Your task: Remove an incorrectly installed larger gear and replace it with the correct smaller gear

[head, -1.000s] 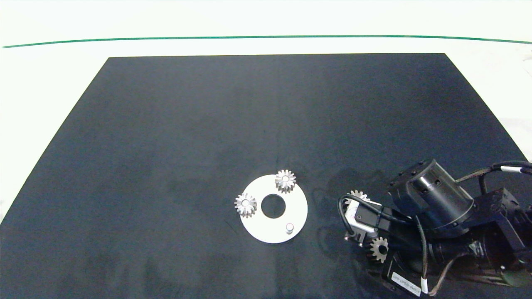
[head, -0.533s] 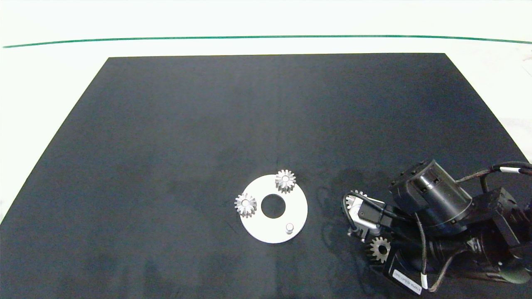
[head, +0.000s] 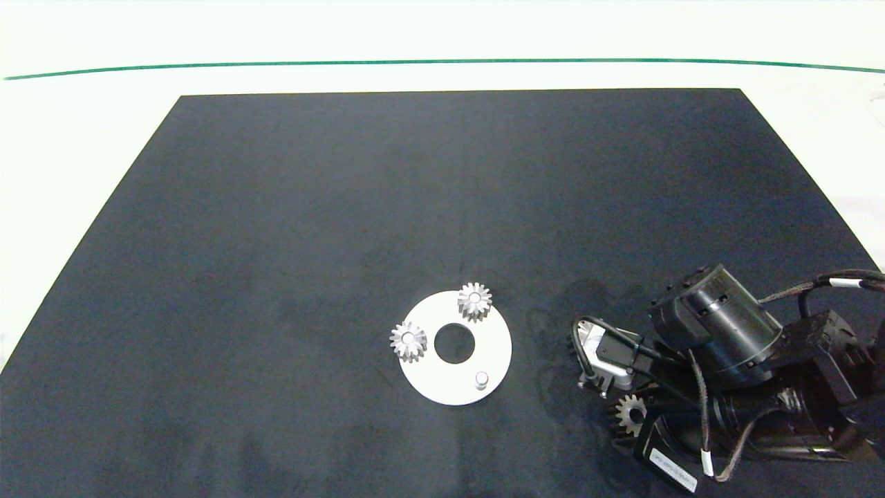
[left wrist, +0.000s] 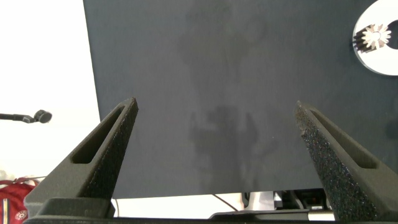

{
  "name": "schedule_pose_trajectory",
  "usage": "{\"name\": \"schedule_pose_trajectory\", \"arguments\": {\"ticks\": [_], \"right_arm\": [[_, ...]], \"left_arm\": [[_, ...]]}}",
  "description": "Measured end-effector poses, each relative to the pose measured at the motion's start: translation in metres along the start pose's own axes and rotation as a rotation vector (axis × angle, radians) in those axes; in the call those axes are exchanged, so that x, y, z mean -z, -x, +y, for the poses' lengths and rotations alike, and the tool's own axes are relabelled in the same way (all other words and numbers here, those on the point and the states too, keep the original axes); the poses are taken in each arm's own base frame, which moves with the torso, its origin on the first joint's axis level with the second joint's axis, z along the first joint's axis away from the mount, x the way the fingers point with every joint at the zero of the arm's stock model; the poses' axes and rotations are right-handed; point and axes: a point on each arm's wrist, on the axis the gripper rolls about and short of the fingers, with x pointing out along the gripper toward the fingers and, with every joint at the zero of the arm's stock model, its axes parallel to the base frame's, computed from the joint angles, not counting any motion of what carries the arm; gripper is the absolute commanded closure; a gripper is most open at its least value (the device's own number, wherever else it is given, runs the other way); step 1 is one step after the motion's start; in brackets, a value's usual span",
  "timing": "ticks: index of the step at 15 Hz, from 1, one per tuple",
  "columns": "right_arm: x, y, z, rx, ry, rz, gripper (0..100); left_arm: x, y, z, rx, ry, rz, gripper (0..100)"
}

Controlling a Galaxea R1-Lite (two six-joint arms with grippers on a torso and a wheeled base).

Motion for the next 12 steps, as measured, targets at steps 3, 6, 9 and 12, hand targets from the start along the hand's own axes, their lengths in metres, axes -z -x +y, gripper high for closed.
{"name": "schedule_pose_trajectory", "arguments": {"ticks": [3,6,9,12], "right_arm": [[0.0001,-0.0012,0.0002,-0.002,-0.001,0.003,56],[0.0007,-0.0022,0.0006,-0.004,0.000,0.008,62],[0.0012,-0.0017,0.0007,-0.004,0.000,0.007,68],[0.0013,0.0040,0.0019,0.001,0.002,-0.011,69]], "left_arm": [[0.0001,0.0005,0.0000,-0.002,0.000,-0.003,0],[0.0000,0.0006,0.0001,-0.001,0.000,-0.003,0],[0.0000,0.0006,0.0001,-0.001,0.000,-0.003,0],[0.0002,0.0009,0.0001,-0.005,0.002,-0.004,0]]}}
